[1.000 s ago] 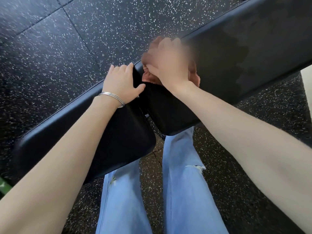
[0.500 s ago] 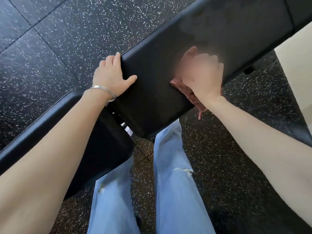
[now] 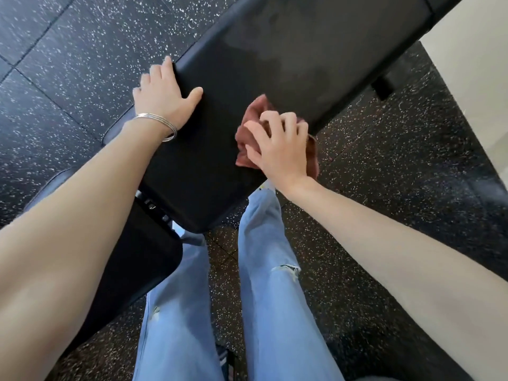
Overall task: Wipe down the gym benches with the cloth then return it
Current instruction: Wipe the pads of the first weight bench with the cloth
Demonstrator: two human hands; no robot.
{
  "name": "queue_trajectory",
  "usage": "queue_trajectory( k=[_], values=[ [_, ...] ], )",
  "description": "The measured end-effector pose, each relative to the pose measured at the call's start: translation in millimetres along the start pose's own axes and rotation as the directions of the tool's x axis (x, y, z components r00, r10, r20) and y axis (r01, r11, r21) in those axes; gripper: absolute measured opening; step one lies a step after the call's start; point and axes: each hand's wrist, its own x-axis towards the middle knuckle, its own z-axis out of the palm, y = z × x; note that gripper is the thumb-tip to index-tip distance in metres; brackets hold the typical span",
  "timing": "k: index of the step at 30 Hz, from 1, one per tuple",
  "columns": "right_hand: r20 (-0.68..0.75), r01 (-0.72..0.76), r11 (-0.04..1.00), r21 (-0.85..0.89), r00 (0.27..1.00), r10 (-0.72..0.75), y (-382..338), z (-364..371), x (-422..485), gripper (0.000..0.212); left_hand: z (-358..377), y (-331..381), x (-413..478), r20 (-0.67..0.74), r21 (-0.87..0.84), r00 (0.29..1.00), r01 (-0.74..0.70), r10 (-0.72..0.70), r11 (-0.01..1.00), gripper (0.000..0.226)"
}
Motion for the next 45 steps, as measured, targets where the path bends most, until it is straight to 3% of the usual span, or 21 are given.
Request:
queue_trajectory(
  k=[4, 6, 8, 10, 12, 14, 15, 17, 20, 23, 27, 29, 31, 33, 36, 38, 41, 45],
  values=[
    [-0.109, 0.336, 0.942, 0.005, 0.936, -0.334, 31, -1, 17, 0.019, -1, 13, 3, -0.007, 0.008, 1.0, 0.029, -0.029, 1.0, 0.076],
    [-0.082, 0.369, 0.929, -0.018, 0.926, -0.369, 60, -4, 33, 0.015, -2, 17, 3, -0.007, 0.014, 0.999, 0.044, -0.044, 0.999, 0.075],
    [-0.031, 0.244, 0.969, -0.032, 0.969, -0.245, 96, -6, 53, 0.017, -2, 20, 4, -0.008, 0.021, 0.999, 0.052, -0.052, 0.998, 0.074],
    [0.028, -0.014, 0.999, -0.053, 0.999, 0.016, 138, -3, 73, 0.029, -2, 24, 8, -0.009, 0.026, 0.998, 0.057, -0.057, 0.998, 0.074],
    [0.041, -0.346, 0.938, -0.031, 0.937, 0.347, 180, -1, 90, 0.038, -1, 28, 11, -0.008, 0.02, 0.998, 0.066, -0.065, 0.998, 0.074],
    [0.025, -0.583, 0.812, -0.003, 0.812, 0.583, 200, 0, 101, 0.04, 0, 32, 14, -0.018, 0.012, 0.997, 0.076, -0.075, 0.997, 0.074],
    [0.032, -0.635, 0.773, -0.002, 0.772, 0.635, 199, 1, 104, 0.04, 1, 34, 15, -0.022, 0.008, 0.996, 0.085, -0.085, 0.996, 0.075],
    [0.039, -0.643, 0.766, -0.014, 0.765, 0.643, 183, 2, 101, 0.04, 1, 37, 15, -0.021, -0.002, 0.994, 0.105, -0.105, 0.994, 0.075],
    [0.06, -0.483, 0.876, 0.004, 0.874, 0.482, 146, -3, 81, 0.037, -1, 39, 16, -0.008, -0.014, 0.992, 0.123, -0.123, 0.992, 0.074],
    [0.049, -0.171, 0.983, 0.07, 0.985, 0.168, 106, -6, 51, 0.029, -2, 39, 17, 0.015, -0.009, 0.991, 0.131, -0.131, 0.991, 0.075],
    [0.026, 0.25, 0.966, 0.07, 0.967, -0.253, 105, -8, 50, 0.02, -1, 36, 17, 0.017, 0.011, 0.993, 0.118, -0.118, 0.993, 0.076],
    [0.023, 0.354, 0.933, 0.068, 0.934, -0.356, 127, -9, 65, 0.019, 1, 35, 17, 0.012, 0.015, 0.994, 0.11, -0.11, 0.994, 0.075],
    [0.035, 0.262, 0.965, 0.015, 0.964, -0.263, 153, -10, 82, 0.021, 3, 34, 16, -0.005, 0.02, 0.995, 0.099, -0.099, 0.995, 0.075],
    [0.058, -0.009, 1.0, -0.029, 0.998, 0.011, 178, -6, 101, 0.031, 5, 31, 16, -0.023, 0.014, 0.996, 0.088, -0.088, 0.996, 0.075],
    [0.062, -0.418, 0.908, -0.029, 0.906, 0.419, 198, -3, 123, 0.041, 7, 29, 15, -0.041, 0.001, 0.997, 0.061, -0.061, 0.998, 0.077],
    [0.036, -0.534, 0.844, -0.044, 0.844, 0.536, 188, 1, 131, 0.04, 10, 25, 14, -0.056, -0.001, 0.997, 0.047, -0.047, 0.999, 0.079],
    [0.015, -0.548, 0.832, -0.085, 0.834, 0.551, 158, 4, 127, 0.038, 11, 23, 13, -0.056, -0.005, 0.998, 0.026, -0.027, 1.0, 0.083],
    [0.032, -0.324, 0.943, -0.074, 0.944, 0.327, 107, -3, 116, 0.034, 8, 19, 13, -0.027, -0.01, 1.0, -0.003, 0.003, 1.0, 0.087]
  ],
)
